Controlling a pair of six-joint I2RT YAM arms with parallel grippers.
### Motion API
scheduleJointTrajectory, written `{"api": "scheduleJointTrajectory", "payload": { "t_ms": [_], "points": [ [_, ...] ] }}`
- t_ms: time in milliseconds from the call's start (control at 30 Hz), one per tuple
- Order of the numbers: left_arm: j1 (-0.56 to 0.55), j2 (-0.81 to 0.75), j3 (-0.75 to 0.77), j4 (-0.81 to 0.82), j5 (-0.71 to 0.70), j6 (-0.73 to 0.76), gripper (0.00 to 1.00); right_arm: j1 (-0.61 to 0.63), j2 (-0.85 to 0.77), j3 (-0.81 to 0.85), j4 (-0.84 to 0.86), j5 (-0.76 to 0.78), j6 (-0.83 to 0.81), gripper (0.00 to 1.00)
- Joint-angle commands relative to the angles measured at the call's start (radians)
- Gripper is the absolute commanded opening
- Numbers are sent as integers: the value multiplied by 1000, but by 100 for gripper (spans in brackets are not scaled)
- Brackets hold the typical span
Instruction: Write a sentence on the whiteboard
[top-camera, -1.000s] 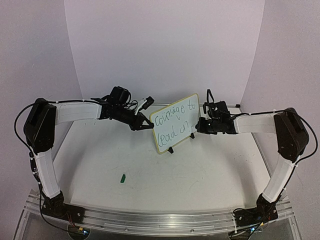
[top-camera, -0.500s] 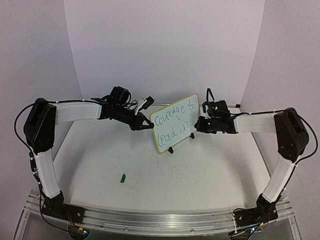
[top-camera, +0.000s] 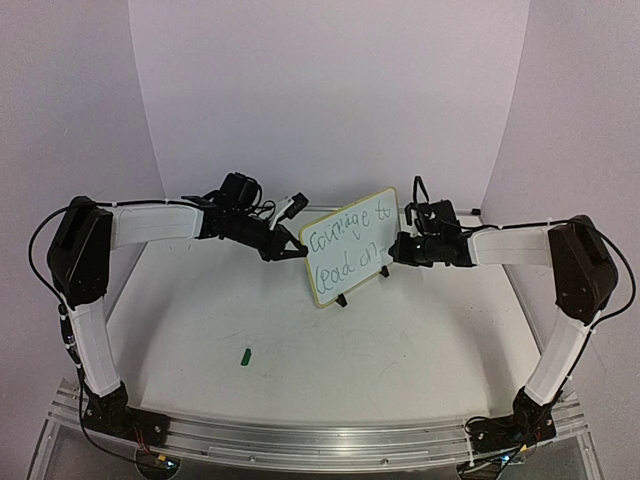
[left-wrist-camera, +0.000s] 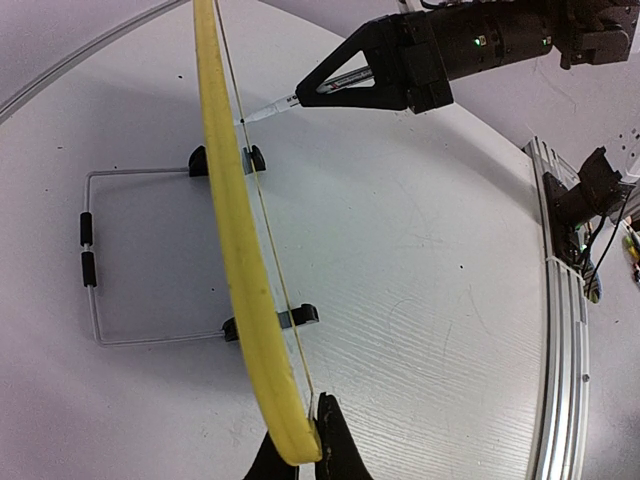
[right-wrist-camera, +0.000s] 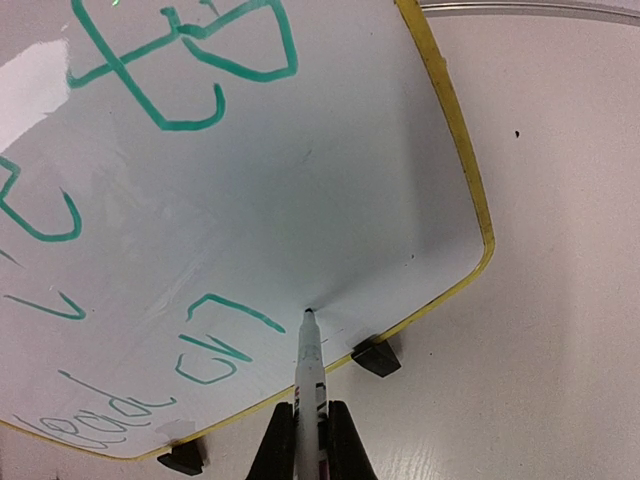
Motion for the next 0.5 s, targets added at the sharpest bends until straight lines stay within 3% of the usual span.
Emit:
{"api": "scheduleJointTrajectory", "payload": {
  "t_ms": [0, 467],
  "points": [
    [-16, 10, 15, -66, 19, 14, 0, -2, 16, 43, 47, -5, 8, 0],
    [-16, 0, 4, -46, 1, -1, 0, -1, -10, 26, 44, 18, 10, 0]
  ]
}}
